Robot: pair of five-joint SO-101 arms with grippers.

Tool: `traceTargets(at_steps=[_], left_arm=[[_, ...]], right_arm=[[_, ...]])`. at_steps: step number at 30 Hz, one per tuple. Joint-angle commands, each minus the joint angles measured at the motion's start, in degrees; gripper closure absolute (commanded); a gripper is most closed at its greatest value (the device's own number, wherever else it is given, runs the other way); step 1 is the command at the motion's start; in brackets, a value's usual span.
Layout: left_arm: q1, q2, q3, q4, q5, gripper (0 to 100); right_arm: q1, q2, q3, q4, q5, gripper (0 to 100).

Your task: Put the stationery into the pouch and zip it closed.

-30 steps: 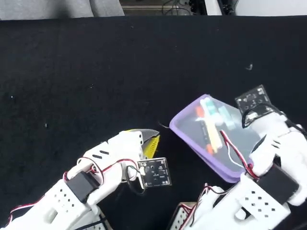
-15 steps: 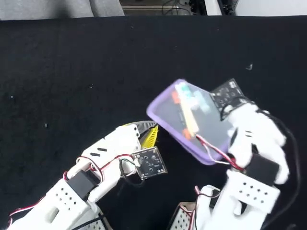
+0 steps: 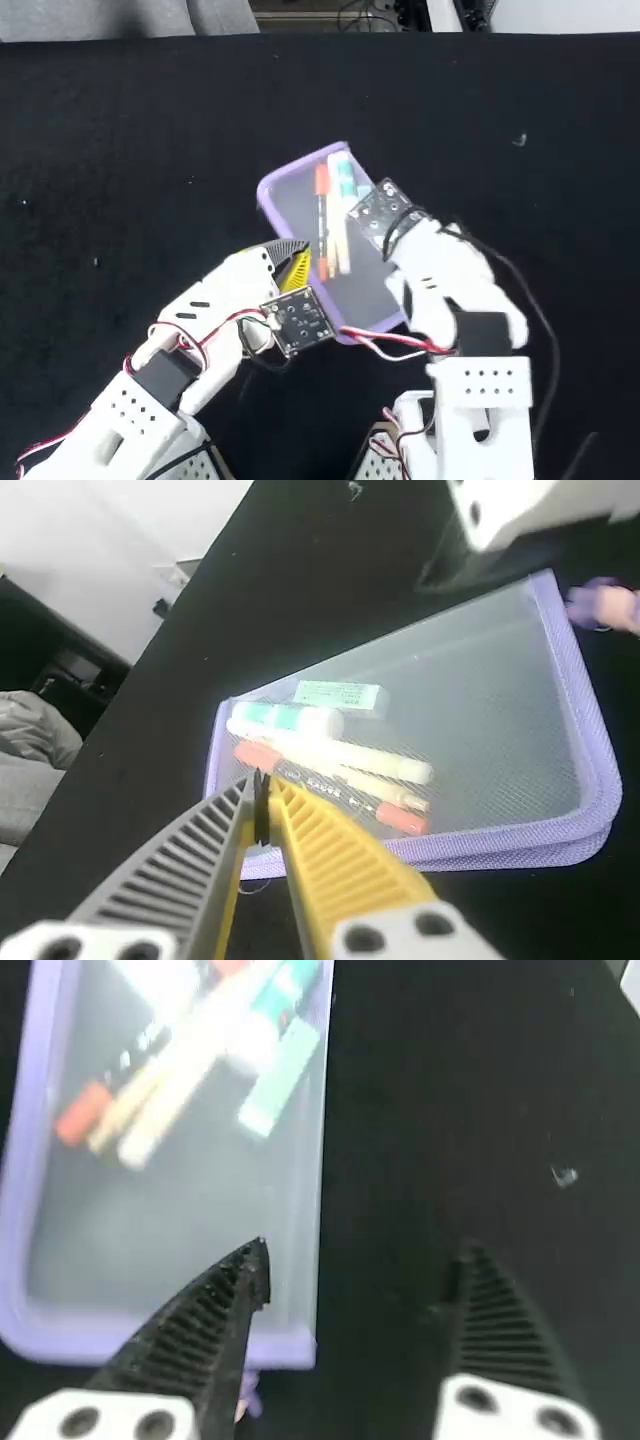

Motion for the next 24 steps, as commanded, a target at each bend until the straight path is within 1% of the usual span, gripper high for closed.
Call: traceTargets(at_steps=[1, 4, 6, 11, 13, 16, 18, 20, 22, 24], left_arm=[[-0.2, -0.4, -3.2, -1.5, 0.7, 97], [-1.4, -0.4, -3.4, -1.5, 0.8, 97], [-2.5, -0.4, -4.0, -2.0, 0.8, 97], [-7.2, -0.4, -6.0, -3.8, 1.8, 97], [-9.9, -0.4, -6.5, -3.7, 5.8, 97], [-15.4, -2.7, -7.0, -3.6, 14.2, 97], [-19.4, -6.4, -7.1, -1.2, 20.0, 97], [-22.2, -11.8, -7.1, 3.7, 24.2, 97], [-24.3, -18.6, -7.1, 9.4, 26.4, 97], [-26.1, -26.5, -6.9, 15.4, 27.3, 97]], right_arm=[[-2.4, -0.7, -0.6, -4.7, -4.7, 67.9], [-1.8, -1.2, -2.4, -4.7, -4.8, 67.9], [0.0, -1.3, -4.4, -4.4, -4.8, 68.0], [2.5, -1.3, -8.7, -4.5, -5.4, 68.0], [2.5, -1.3, -9.7, -4.5, -8.4, 68.1], [2.6, -1.3, -11.6, -4.4, -16.5, 69.5], [2.6, -1.4, -12.7, -4.4, -20.6, 75.2], [2.3, -1.4, -13.3, -4.4, -22.9, 84.2], [2.2, -1.4, -13.8, -4.4, -23.5, 93.2], [2.2, -1.4, -13.8, -4.4, -23.4, 98.9]])
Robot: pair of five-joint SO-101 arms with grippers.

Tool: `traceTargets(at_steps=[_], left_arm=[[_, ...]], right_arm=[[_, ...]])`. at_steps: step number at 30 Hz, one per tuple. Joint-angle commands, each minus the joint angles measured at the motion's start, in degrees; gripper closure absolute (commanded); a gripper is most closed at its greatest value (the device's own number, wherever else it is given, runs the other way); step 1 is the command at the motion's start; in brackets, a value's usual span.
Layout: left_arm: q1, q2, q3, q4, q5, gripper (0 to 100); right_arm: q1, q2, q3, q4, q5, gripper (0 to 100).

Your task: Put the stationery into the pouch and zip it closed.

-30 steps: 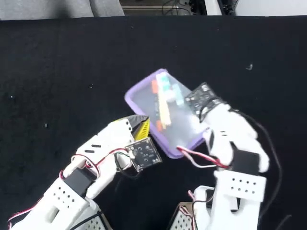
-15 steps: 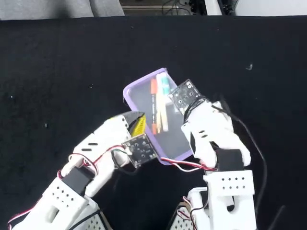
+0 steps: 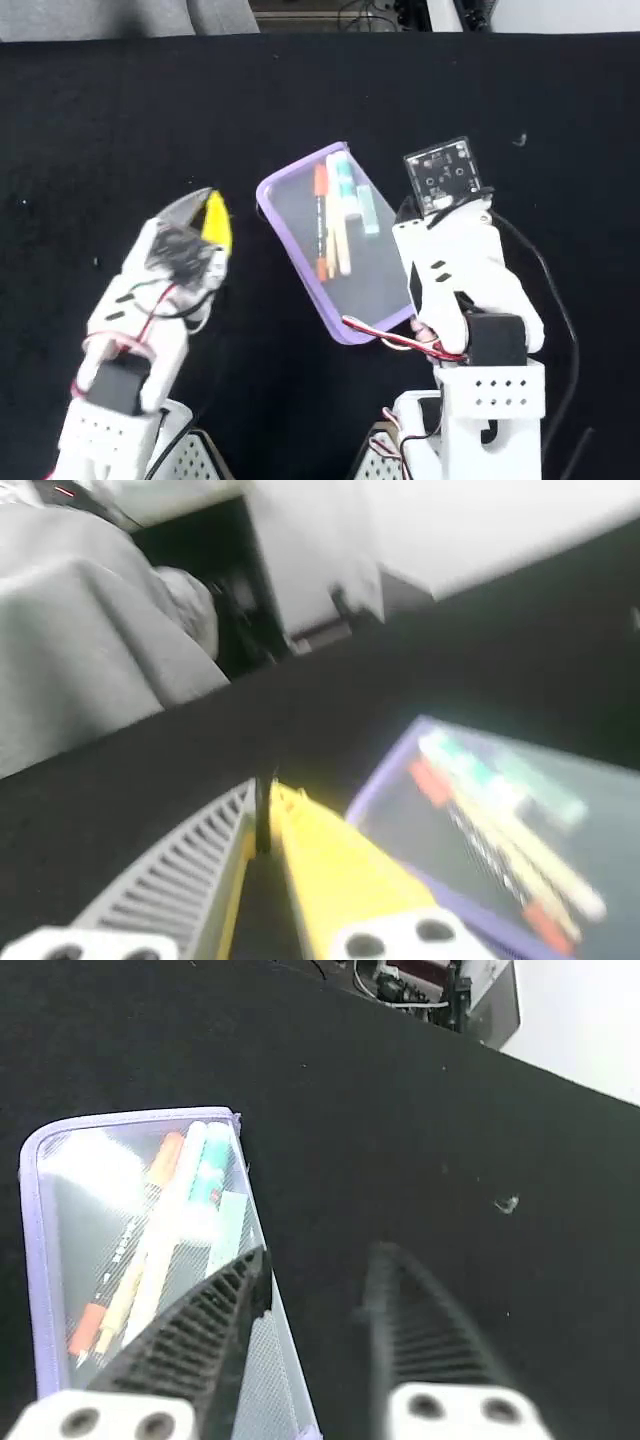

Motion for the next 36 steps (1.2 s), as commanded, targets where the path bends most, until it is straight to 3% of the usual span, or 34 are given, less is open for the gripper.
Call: traceTargets(at_steps=[1, 11, 15, 21, 28, 36], left_arm=[[-3.5, -13.2, -4.1, 10.0, 2.5, 97], [-8.9, -12.6, -8.5, 26.1, 2.6, 97], [-8.7, -12.3, -6.6, 31.4, 2.8, 97], [-9.3, -12.3, -2.6, 36.7, 14.2, 97], [-13.8, -12.3, 2.2, 36.3, 16.6, 97], [-13.8, -12.2, 9.1, 36.0, 16.3, 97]], right_arm=[[0.8, -1.4, -3.4, -1.1, -1.1, 98.2], [0.8, -1.4, -2.6, 7.8, -1.2, 98.7], [1.1, -3.2, -0.3, 9.8, -7.2, 98.7], [1.1, -13.8, 6.9, 9.7, -11.2, 98.7], [1.2, -28.1, 17.3, 5.8, -11.2, 98.7], [1.2, -39.2, 28.7, 3.7, -11.2, 98.6]])
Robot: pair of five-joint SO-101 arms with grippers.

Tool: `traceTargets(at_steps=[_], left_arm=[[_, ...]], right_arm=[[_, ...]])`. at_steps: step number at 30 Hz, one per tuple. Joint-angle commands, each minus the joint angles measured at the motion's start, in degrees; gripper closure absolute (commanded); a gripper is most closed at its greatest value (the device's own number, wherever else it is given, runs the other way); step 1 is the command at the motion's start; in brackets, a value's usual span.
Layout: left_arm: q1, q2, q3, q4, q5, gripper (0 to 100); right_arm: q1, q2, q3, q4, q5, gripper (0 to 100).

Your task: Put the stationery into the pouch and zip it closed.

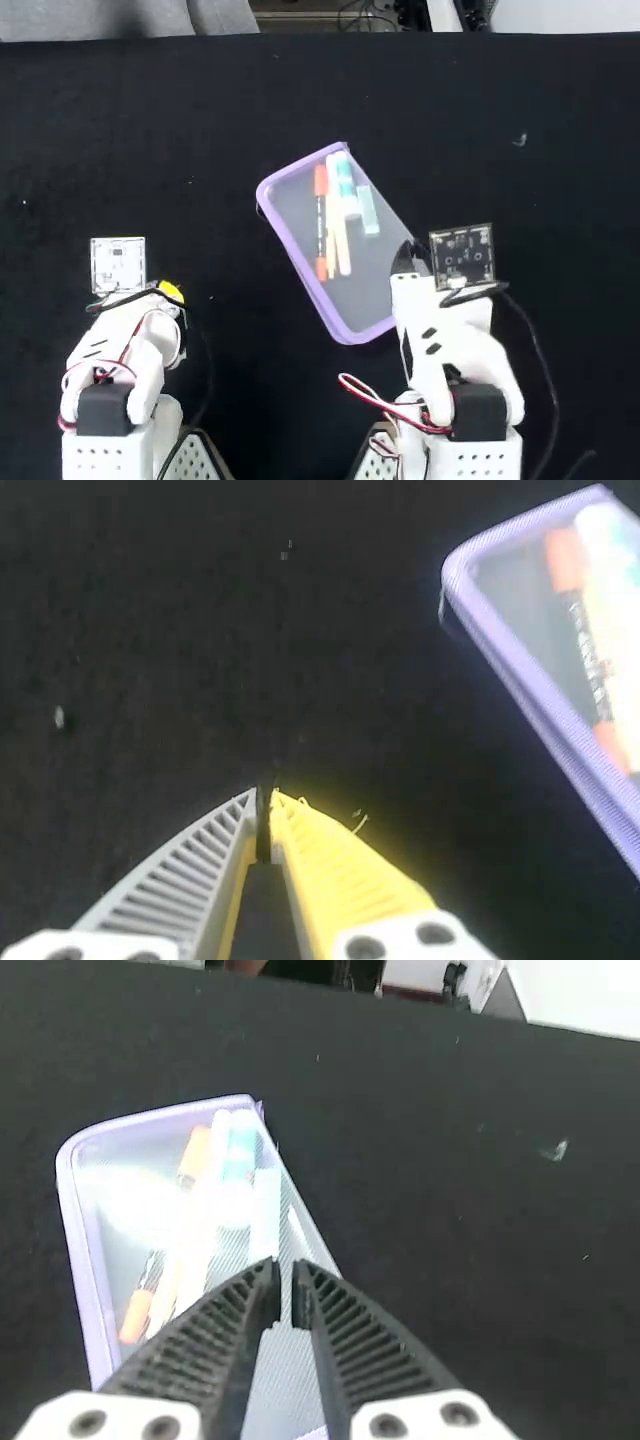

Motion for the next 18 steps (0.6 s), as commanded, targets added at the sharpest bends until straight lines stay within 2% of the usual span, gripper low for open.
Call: traceTargets(at_steps=[1, 4, 9, 14, 18], left_arm=[[-0.7, -0.2, 1.7, -0.2, 0.3, 97], [-0.6, -0.2, 4.7, -0.3, 0.3, 97], [-0.7, -0.2, 9.6, -0.3, 0.2, 97], [0.0, -0.1, 11.9, -0.4, 0.2, 97], [2.2, 0.0, 14.2, -1.4, 0.2, 97]], right_arm=[[1.2, -4.5, 3.2, -1.1, -0.6, 98.6], [1.2, -8.2, 7.3, -1.2, -0.4, 98.6], [1.2, -8.7, 13.1, -1.5, 5.2, 98.6], [1.2, -8.1, 19.6, -1.4, 5.4, 98.6], [1.3, -8.2, 19.5, 2.8, 5.4, 98.6]])
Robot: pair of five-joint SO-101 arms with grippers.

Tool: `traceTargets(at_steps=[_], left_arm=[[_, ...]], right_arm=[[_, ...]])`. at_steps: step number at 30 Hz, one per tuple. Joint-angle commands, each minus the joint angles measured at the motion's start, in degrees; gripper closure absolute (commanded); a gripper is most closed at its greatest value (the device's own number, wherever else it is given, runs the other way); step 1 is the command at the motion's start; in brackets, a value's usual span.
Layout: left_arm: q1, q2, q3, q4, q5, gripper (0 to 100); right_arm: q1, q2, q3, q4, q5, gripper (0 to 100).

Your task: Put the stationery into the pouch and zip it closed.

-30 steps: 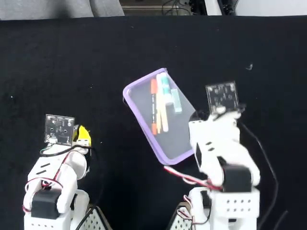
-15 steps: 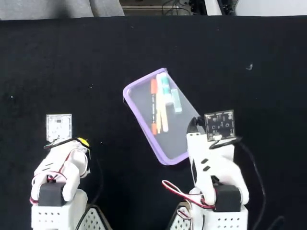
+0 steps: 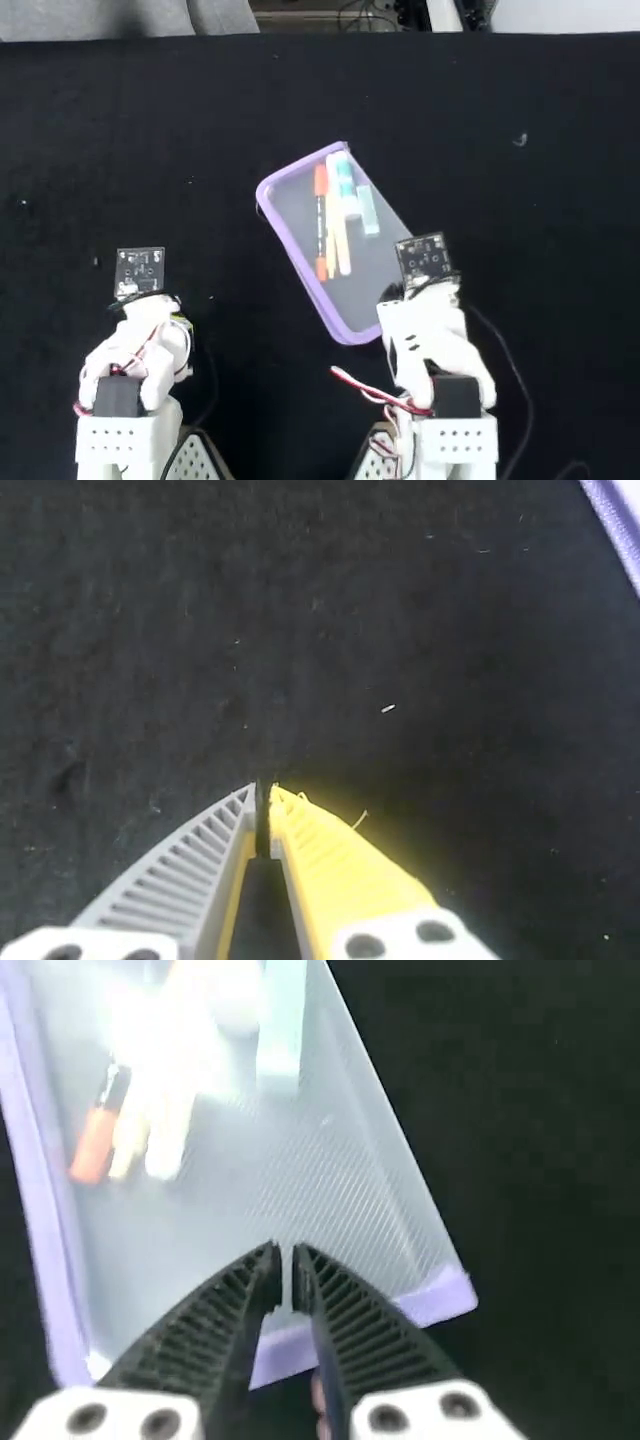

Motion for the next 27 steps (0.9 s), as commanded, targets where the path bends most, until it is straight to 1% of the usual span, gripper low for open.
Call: traceTargets(at_steps=[1, 6, 10, 15, 18, 27], left_arm=[[1.6, 0.0, 1.8, -1.2, 0.2, 97], [1.5, 0.0, 1.8, -1.2, 0.3, 97], [1.6, 0.0, 1.8, -1.3, 0.4, 97], [1.7, 0.0, 1.8, -1.3, 0.4, 97], [1.6, 0.0, 1.8, -1.2, 0.4, 97], [1.6, 0.0, 1.8, -1.2, 0.4, 97]], right_arm=[[1.1, -4.4, 0.0, 3.3, 0.6, 98.6], [1.1, -4.0, 0.0, 4.6, 0.6, 98.6], [1.1, -4.5, 0.0, 9.4, 1.1, 98.6], [1.1, -4.4, 0.0, 10.4, 1.1, 98.6], [1.0, -4.5, 0.0, 13.2, 1.1, 98.6], [0.9, -4.5, 0.0, 12.9, 1.1, 98.6]])
